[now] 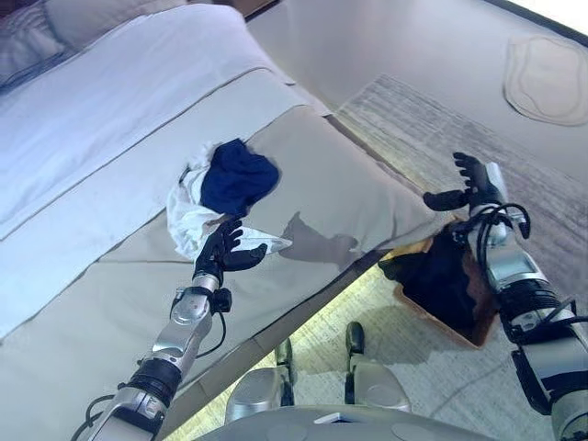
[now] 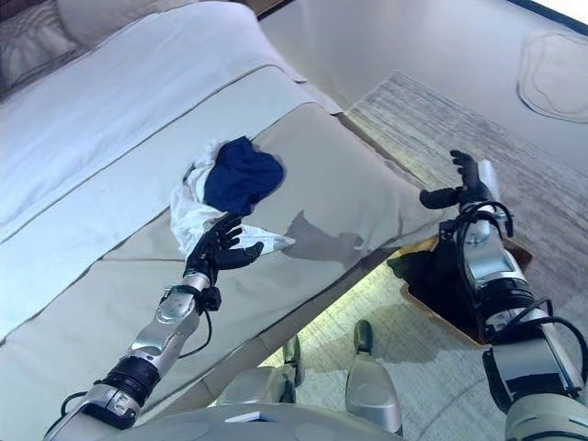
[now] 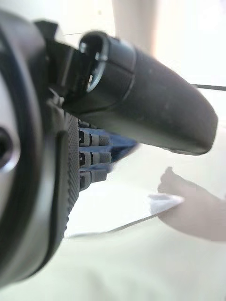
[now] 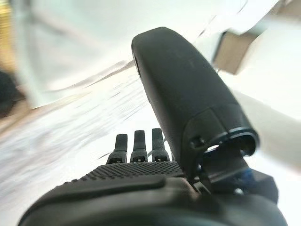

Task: Pick up the clothes from the bed and place them into the basket

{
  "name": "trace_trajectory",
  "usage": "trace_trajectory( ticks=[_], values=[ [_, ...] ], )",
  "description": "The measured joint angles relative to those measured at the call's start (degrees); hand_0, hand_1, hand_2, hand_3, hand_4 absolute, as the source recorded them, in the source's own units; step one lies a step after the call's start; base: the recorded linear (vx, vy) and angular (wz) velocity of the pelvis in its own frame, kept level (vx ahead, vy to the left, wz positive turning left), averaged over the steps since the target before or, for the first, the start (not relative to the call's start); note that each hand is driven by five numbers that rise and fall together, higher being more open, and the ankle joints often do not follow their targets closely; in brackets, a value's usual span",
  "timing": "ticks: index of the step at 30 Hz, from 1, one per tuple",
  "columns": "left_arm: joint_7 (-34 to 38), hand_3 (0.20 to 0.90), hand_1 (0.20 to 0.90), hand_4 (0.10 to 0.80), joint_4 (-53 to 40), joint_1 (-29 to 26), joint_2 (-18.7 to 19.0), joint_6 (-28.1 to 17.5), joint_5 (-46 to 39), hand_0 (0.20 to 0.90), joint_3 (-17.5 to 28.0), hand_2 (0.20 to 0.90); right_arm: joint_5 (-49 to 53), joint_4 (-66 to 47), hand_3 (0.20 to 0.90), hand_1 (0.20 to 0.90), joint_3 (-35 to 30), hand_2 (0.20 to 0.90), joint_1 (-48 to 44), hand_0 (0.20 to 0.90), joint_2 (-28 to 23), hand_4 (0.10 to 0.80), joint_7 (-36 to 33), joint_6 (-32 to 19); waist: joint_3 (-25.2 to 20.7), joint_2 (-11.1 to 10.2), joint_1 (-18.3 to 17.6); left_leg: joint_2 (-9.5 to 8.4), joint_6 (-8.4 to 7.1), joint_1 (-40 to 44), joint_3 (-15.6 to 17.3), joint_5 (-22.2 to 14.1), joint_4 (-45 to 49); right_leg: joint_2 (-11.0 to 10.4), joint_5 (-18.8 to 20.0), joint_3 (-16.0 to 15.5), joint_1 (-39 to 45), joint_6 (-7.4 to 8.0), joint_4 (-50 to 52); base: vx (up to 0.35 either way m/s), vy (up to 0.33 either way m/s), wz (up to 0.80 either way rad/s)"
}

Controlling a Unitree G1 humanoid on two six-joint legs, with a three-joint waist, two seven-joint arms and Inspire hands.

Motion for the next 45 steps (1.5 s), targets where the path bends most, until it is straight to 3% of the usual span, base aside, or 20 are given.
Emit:
trace_trajectory(
  ticks=[2,4,7,10,12,19,20,24,29,33,40,45],
  values=[
    [-1.52,0.9,0.9,0.8,0.21,-0.05,0.13,-0.02,0.11,0.9,-0.08,0.9,0.0,-0.27,0.9,0.9,0.46,0.9,0.23,0.9,0.4,0.8,-1.46,-0.05,-0.12,0.15,-0.66,-0.17,0.34,-0.88,-6.46,1.34,0.08,0.51,-1.58,0.69,2.18,-0.55,0.52,0.117,-0.14,1.53],
    [-2.42,0.9,0.9,0.8,0.32,0.03,0.35,-0.02,0.44,0.9,-0.1,0.9,-0.79,-0.29,0.9,0.9,0.43,0.9,0.13,0.9,0.47,0.8,-2.24,-0.04,-0.22,-0.07,-0.12,-0.24,-0.27,-0.77,-9.2,2.23,0.31,0.51,-2.45,0.6,3.26,-0.64,0.43,0.02,-0.05,1.02],
    [-3.0,0.9,0.9,0.8,1.59,0.63,0.42,-0.13,1.25,0.9,0.23,0.9,-5.58,-0.33,0.9,0.9,1.54,0.9,-2.66,0.9,1.34,0.8,-2.23,-0.55,-0.43,0.33,2.37,0.12,-1.86,-2.38,-8.65,3.38,0.29,0.5,-2.73,-2.33,3.93,-0.71,0.06,-0.095,0.07,0.43],
    [-4.4,0.9,0.9,0.8,1.59,0.54,0.47,-0.2,1.65,0.9,-0.29,0.9,-7.95,1.16,0.9,0.9,2.67,0.9,-5.3,0.9,1.29,0.8,-2.09,-0.52,-0.36,0.51,2.98,0.19,-1.62,-4.13,-9.21,3.12,1.16,0.28,-3.45,-4.12,2.34,-1.21,1.51,-0.155,0.155,0.37],
    [-4.65,0.9,0.9,0.8,2.18,-0.2,0.42,-0.2,2.04,0.9,-2.02,0.9,-7.88,2.82,0.9,0.9,3.87,0.9,-7.9,0.9,1.06,0.8,-2.06,-0.27,0.12,1.66,2.27,0.34,-0.68,-4.77,-6.99,3.23,0.4,-0.52,-4.87,-5.15,0.97,-0.58,4.21,-0.101,0.084,0.23],
    [-3.71,0.9,0.9,0.8,1.04,-3.29,0.37,-1.44,2.18,0.9,-2.48,0.9,-8.3,5.35,0.9,0.9,6.22,0.9,-10.86,0.9,-2.06,0.8,1.15,0.8,2.98,5.04,2.41,-2.09,-0.89,-6.54,-6.88,4.71,0.97,-2.88,-5.99,-4.7,-2.02,0.49,7.1,-0.045,0.125,0.03],
    [-3.71,0.9,0.9,0.8,0.49,-3.44,0.48,-1.77,2.17,0.9,-2.23,0.9,-8.27,6.13,0.9,0.9,6.26,0.9,-11.25,0.9,-2.42,0.8,1.45,0.8,3.75,5.26,2.67,-2.45,-1.51,-6.61,-7.0,5.15,1.27,-3.29,-6.34,-4.73,-2.09,0.97,7.54,-0.009,0.056,0.08],
    [-4.06,0.9,0.9,0.8,0.08,-4.89,0.48,-2.8,2.03,0.9,-2.08,0.9,-7.67,9.73,0.9,0.9,6.29,0.9,-14.16,0.9,-3.36,0.8,1.87,1.27,7.17,5.53,3.41,-3.32,-1.63,-8.33,-7.47,5.23,3.62,-4.27,-7.57,-5.62,-3.3,1.48,9.96,-0.048,0.053,0.12],
    [-4.41,0.9,0.9,0.8,-0.28,-7.82,0.53,-4.03,1.99,0.9,-2.16,0.9,-7.71,11.01,0.9,0.9,8.61,0.9,-20.65,0.9,-3.35,0.8,2.29,1.69,11.26,4.9,5.59,-4.94,-1.66,-12.62,-7.63,5.2,8.02,-7.35,-14.08,-6.11,-10.84,0.46,23.72,-0.062,0.015,0.2],
    [-4.35,0.9,0.9,0.8,-4.27,-8.58,1.93,-5.03,2.01,0.9,-2.31,0.9,-7.65,11.02,0.9,0.9,10.67,0.9,-23.71,0.9,-2.23,0.8,2.41,1.73,13.07,3.45,8.54,-5.84,-1.56,-16.69,-8.18,5.08,10.24,-9.08,-17.97,-6.96,-17.07,-1.45,32.54,-0.042,0.007,0.26],
    [-2.81,0.9,0.9,0.8,-8.01,-9.2,2.95,-5.12,2.03,0.9,-2.68,0.9,-4.82,11.37,0.9,0.9,12.93,0.9,-24.11,0.9,4.9,0.8,1.53,1.97,13.54,2.78,10.86,-5.85,-0.33,-22.83,-9.89,3.47,14.4,-10.03,-21.12,-9.47,-22.71,-4.04,39.19,-0.015,0.018,0.22],
    [-1.92,0.9,0.9,0.8,-8.77,-8.99,2.93,-5.12,2.21,0.9,-2.83,0.9,-5.15,11.45,0.9,0.9,15.06,0.9,-23.97,0.9,8.1,0.8,0.58,3.23,13.63,2.65,11.05,-5.76,-0.24,-26.12,-10.3,3.37,16.45,-10.19,-21.22,-10.36,-25.08,-4.22,40.57,0.0,0.051,0.1]
  ],
)
